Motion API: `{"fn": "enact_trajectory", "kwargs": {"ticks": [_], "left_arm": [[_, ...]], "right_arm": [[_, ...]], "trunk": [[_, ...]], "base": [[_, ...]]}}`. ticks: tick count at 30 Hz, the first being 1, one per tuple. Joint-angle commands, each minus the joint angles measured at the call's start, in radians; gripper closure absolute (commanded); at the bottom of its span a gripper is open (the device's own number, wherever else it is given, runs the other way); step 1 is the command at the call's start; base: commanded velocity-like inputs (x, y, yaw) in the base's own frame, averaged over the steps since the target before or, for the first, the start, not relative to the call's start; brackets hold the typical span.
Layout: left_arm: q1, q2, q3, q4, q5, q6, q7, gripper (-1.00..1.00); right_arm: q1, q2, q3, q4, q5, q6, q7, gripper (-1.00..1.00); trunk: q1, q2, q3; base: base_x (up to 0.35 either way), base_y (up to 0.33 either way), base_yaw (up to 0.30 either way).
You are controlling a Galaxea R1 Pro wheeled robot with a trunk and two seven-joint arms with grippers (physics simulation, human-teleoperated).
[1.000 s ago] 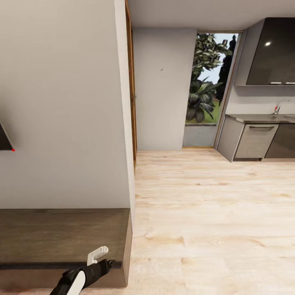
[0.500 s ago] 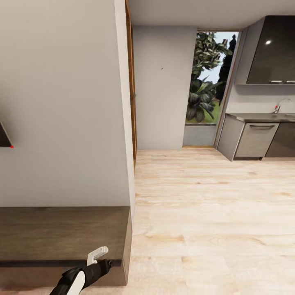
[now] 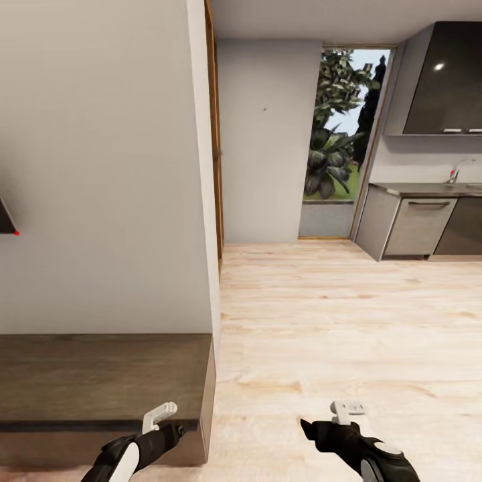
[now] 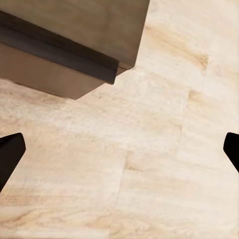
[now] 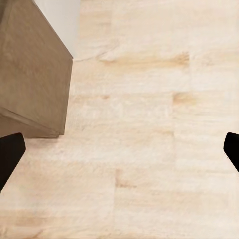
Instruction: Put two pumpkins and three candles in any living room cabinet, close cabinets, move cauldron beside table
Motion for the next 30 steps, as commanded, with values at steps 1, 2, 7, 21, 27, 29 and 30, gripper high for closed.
{"fn": "enact_trajectory", "kwargs": {"ticks": [1,2,7,21,27,29,30], "left_arm": [[0.000,0.000,0.001,-0.001,0.004,0.005,-0.002,-1.00],[0.000,0.000,0.001,-0.003,0.004,0.006,-0.003,-1.00],[0.000,0.000,0.001,-0.004,-0.001,0.005,-0.046,-1.00],[0.000,0.081,0.007,0.007,0.042,0.011,-0.230,-1.00],[-0.015,0.199,0.092,0.111,0.141,0.019,-0.455,-1.00],[-0.032,0.238,0.145,0.119,0.191,0.023,-0.471,-1.00],[-0.040,0.254,0.163,0.121,0.225,0.028,-0.475,-1.00]], "right_arm": [[-0.004,0.000,0.000,-0.005,-0.007,0.004,-0.001,-1.00],[-0.015,0.001,0.000,-0.008,-0.008,0.003,0.000,-1.00],[-0.118,0.000,-0.006,-0.010,-0.031,0.002,0.096,-1.00],[-0.145,-0.001,-0.011,-0.010,-0.056,-0.015,0.384,-1.00],[-0.145,0.000,-0.013,-0.009,-0.060,-0.015,0.405,-1.00],[-0.144,-0.001,-0.013,-0.009,-0.061,-0.015,0.407,-1.00],[-0.144,-0.001,-0.013,-0.009,-0.061,-0.015,0.407,-1.00]], "trunk": [[0.004,-0.008,-0.004],[0.008,-0.015,-0.007],[0.027,-0.050,-0.023],[0.081,-0.148,-0.067],[0.104,-0.190,-0.086],[0.111,-0.204,-0.092],[0.115,-0.211,-0.095]], "base": [[0.000,0.000,0.000],[0.000,0.000,0.000],[0.000,0.000,0.000],[0.000,0.000,0.000],[0.000,0.000,0.000],[0.000,0.000,0.000],[0.000,0.000,0.000]]}}
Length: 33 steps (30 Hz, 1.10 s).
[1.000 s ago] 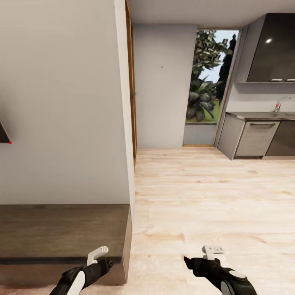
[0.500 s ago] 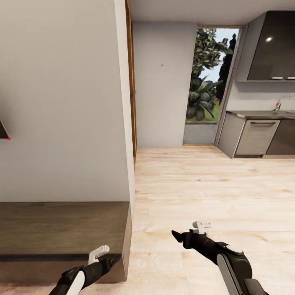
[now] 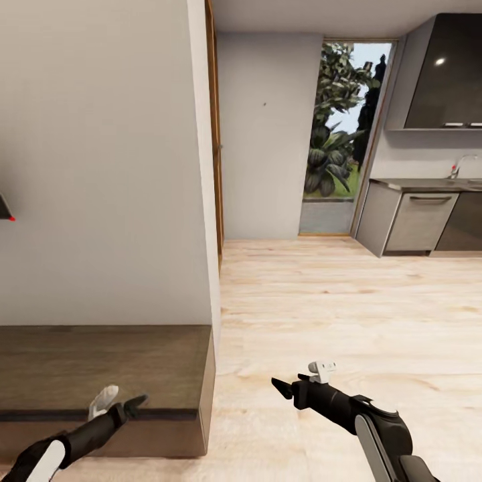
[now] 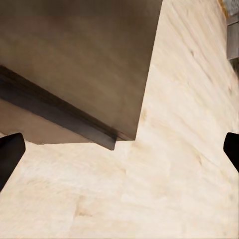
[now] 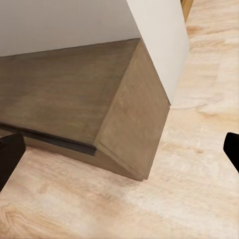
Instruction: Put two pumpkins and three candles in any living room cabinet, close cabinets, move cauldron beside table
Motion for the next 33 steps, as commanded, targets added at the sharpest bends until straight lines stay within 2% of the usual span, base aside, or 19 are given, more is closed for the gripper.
{"fn": "enact_trajectory", "kwargs": {"ticks": [1,3,5,6,8,9,11,14,20,23,26,30,33], "left_arm": [[-0.007,0.015,0.014,0.002,0.045,0.017,-0.004,-1.00],[-0.015,0.049,0.027,0.003,0.135,0.037,-0.008,-1.00],[-0.018,0.082,0.032,0.002,0.242,0.057,-0.014,-1.00],[-0.019,0.089,0.032,0.002,0.269,0.064,-0.017,-1.00],[-0.020,0.109,0.032,0.007,0.359,0.098,-0.040,-1.00],[-0.020,0.116,0.032,0.009,0.385,0.114,-0.052,-1.00],[-0.020,0.123,0.033,0.011,0.414,0.134,-0.064,-1.00],[-0.020,0.124,0.032,0.040,0.428,0.141,-0.066,-1.00],[-0.021,0.117,0.031,0.079,0.425,0.131,-0.058,-1.00],[-0.021,0.110,0.032,0.082,0.412,0.101,-0.051,-1.00],[-0.021,0.106,0.031,0.114,0.402,0.035,-0.039,-1.00],[-0.022,0.103,0.031,0.131,0.395,0.007,-0.036,-1.00],[-0.022,0.090,0.030,0.130,0.391,-0.001,-0.036,-1.00]], "right_arm": [[-0.001,0.000,-0.001,-0.001,-0.007,0.008,0.000,-1.00],[-0.001,-0.001,-0.001,0.000,-0.007,0.008,0.000,-1.00],[-0.001,-0.001,-0.002,0.001,-0.008,0.007,0.000,-1.00],[-0.001,-0.001,-0.002,0.001,-0.008,0.007,0.000,-1.00],[-0.001,-0.002,-0.002,0.001,-0.008,0.007,0.000,-1.00],[-0.001,-0.002,-0.002,0.001,-0.008,0.007,0.000,-1.00],[-0.001,-0.002,-0.003,0.001,-0.008,0.007,0.000,-1.00],[-0.001,-0.002,-0.003,0.001,-0.008,0.008,0.000,-1.00],[-0.001,-0.002,-0.003,0.001,-0.008,0.008,0.000,-1.00],[-0.001,-0.002,-0.003,0.001,-0.008,0.008,0.000,-1.00],[-0.001,-0.002,-0.003,0.001,-0.008,0.008,0.000,-1.00],[-0.001,-0.002,-0.003,0.001,-0.008,0.008,0.001,-1.00],[-0.002,-0.002,-0.002,0.001,-0.009,0.006,0.004,-1.00]], "trunk": [[0.004,-0.008,-0.004],[0.012,-0.022,-0.011],[0.019,-0.036,-0.017],[0.023,-0.043,-0.020],[0.031,-0.057,-0.026],[0.035,-0.064,-0.029],[0.042,-0.078,-0.036],[0.054,-0.099,-0.045],[0.077,-0.141,-0.064],[0.088,-0.162,-0.073],[0.100,-0.183,-0.083],[0.115,-0.211,-0.095],[0.127,-0.232,-0.105]], "base": [[0.000,0.000,0.000],[0.000,0.000,0.000],[0.000,0.000,0.000],[0.000,0.000,0.000],[0.000,0.000,0.000],[0.000,0.000,0.000],[0.000,0.000,0.000],[0.000,0.000,0.000],[0.000,0.000,0.000],[0.000,0.000,0.000],[0.000,0.000,0.000],[0.000,0.000,0.000],[0.000,0.000,0.000]]}}
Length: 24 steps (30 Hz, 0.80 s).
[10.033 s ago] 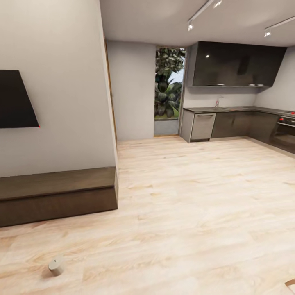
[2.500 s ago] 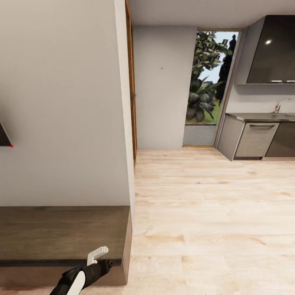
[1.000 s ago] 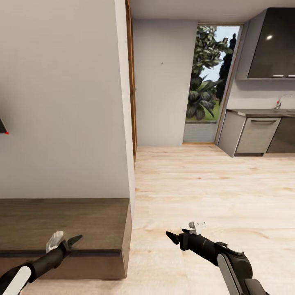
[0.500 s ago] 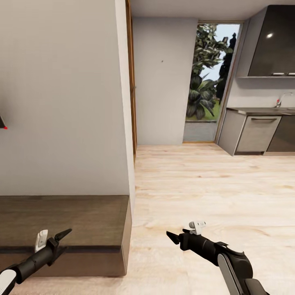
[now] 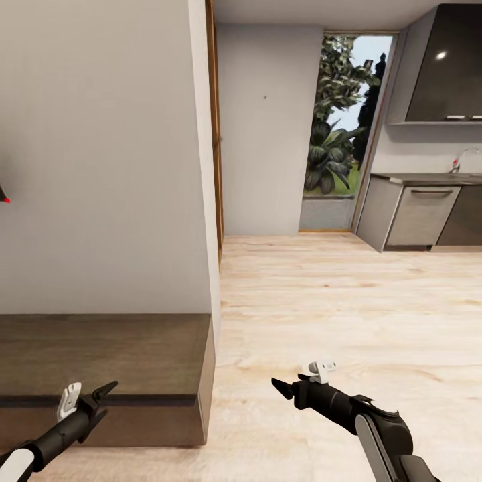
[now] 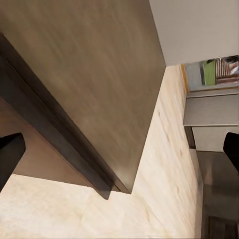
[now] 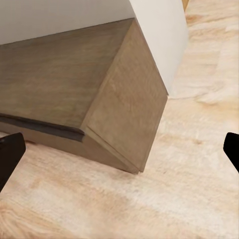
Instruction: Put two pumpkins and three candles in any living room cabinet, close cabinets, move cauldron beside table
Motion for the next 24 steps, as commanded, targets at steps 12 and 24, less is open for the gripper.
{"fn": "enact_trajectory", "kwargs": {"ticks": [12,24], "left_arm": [[0.038,-0.014,0.010,0.006,0.001,0.026,-0.016,-1.00],[0.041,-0.036,0.010,0.049,-0.002,0.023,-0.016,-1.00]], "right_arm": [[-0.001,0.003,0.007,-0.012,-0.026,0.006,0.019,-1.00],[-0.001,0.003,0.007,0.055,-0.026,-0.010,0.035,-1.00]], "trunk": [[0.007,-0.014,-0.007],[0.007,-0.014,-0.007]], "base": [[-0.004,0.000,0.000],[-0.082,0.000,0.000]]}}
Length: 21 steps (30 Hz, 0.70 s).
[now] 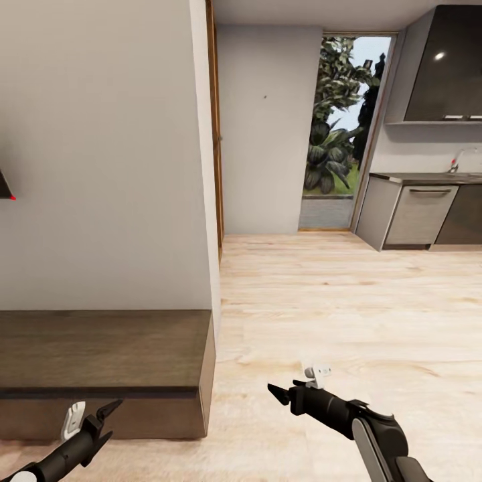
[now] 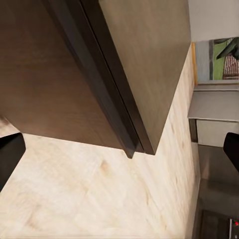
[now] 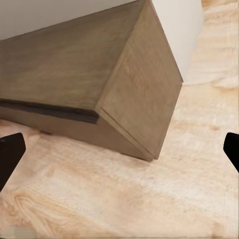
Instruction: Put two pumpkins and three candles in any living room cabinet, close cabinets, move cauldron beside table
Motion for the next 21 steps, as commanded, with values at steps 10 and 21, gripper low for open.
{"fn": "enact_trajectory", "kwargs": {"ticks": [10,21], "left_arm": [[-0.001,-0.004,0.003,0.000,-0.002,0.005,-0.001,-1.00],[-0.001,0.002,-0.009,0.005,-0.016,-0.031,-0.129,-1.00]], "right_arm": [[-0.001,-0.001,-0.001,0.049,-0.006,0.007,-0.001,-1.00],[-0.001,-0.004,-0.001,0.033,-0.006,0.006,0.120,-1.00]], "trunk": [[0.000,0.000,-0.001],[0.000,0.000,-0.001]], "base": [[0.000,0.000,0.000],[0.000,0.000,0.000]]}}
